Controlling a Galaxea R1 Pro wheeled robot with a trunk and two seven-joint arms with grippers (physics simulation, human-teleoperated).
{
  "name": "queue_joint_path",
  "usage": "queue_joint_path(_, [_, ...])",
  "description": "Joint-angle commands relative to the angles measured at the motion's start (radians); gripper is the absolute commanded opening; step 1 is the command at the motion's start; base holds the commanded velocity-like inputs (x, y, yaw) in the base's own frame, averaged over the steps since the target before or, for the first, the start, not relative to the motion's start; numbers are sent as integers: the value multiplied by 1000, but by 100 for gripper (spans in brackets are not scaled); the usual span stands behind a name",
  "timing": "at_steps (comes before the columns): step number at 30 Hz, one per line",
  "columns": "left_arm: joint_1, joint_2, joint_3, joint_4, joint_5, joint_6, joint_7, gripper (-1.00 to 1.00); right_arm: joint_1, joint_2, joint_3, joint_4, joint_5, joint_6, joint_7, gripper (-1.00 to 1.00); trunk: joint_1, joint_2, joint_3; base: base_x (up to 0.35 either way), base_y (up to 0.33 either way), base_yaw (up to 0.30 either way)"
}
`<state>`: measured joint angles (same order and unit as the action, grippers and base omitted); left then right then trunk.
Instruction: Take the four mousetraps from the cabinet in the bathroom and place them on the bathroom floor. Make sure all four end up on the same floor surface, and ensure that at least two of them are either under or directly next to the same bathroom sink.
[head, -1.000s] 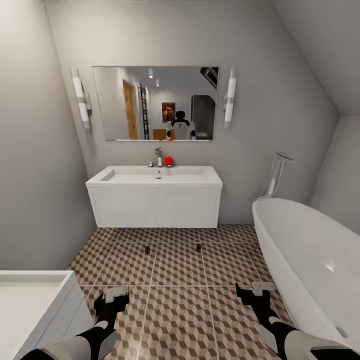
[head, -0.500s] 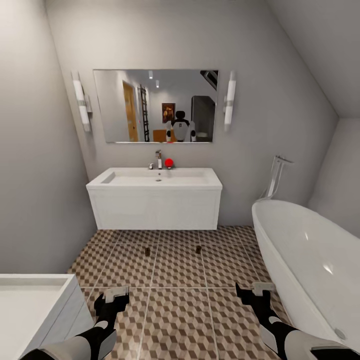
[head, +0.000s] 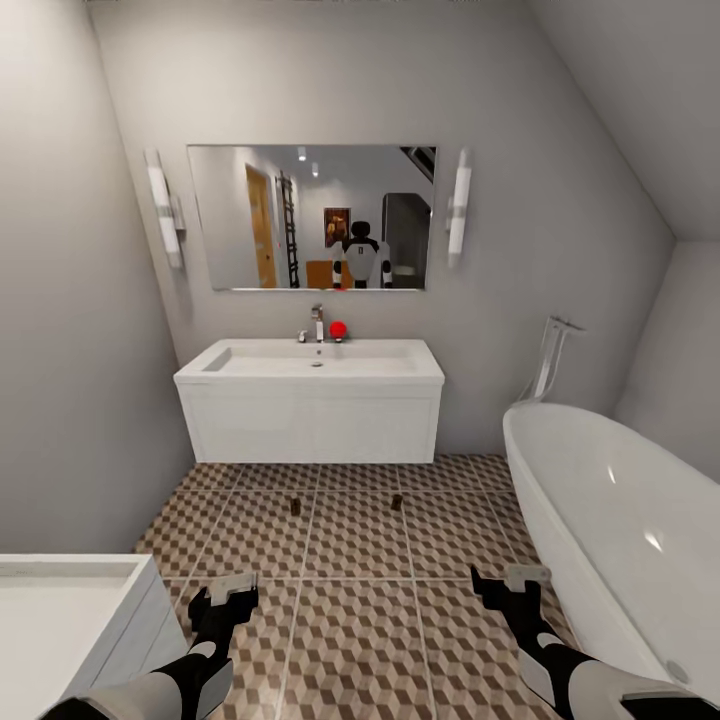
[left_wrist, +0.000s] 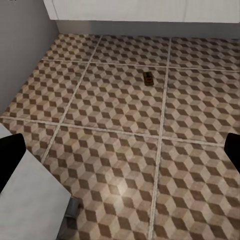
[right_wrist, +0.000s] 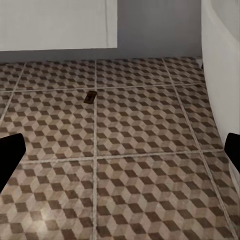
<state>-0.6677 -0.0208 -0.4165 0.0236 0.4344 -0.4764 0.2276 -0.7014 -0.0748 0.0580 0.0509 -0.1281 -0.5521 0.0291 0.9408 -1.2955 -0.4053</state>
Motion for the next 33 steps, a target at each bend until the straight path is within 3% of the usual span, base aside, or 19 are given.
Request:
queue_joint_path(1, [-1, -1, -8, 3, 4, -4, 4, 100, -2, 0, 6, 4, -10, -6, 3, 100, -4, 7, 2, 0, 0, 0])
queue_joint_path(33, [-2, -1, -8, 3, 4, -3, 4, 100, -1, 6, 6, 15, -8, -6, 3, 100, -127, 231, 102, 0, 0, 0])
